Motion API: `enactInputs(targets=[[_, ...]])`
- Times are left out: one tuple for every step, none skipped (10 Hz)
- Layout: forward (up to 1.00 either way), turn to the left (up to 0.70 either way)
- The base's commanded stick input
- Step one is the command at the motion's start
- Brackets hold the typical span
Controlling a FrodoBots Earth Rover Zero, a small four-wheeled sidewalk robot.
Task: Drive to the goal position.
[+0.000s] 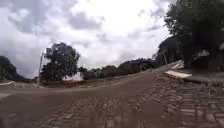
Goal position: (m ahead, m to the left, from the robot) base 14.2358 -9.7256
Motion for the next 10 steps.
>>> enactInputs(targets=[[0.7, 0.0], [0.7, 0.0], [0.7, 0.0], [0.7, 0.0], [0.7, 0.0], [0.7, -0.1], [0.7, -0.17], [0.7, 0.0], [0.7, 0.0], [0.7, 0.12]])
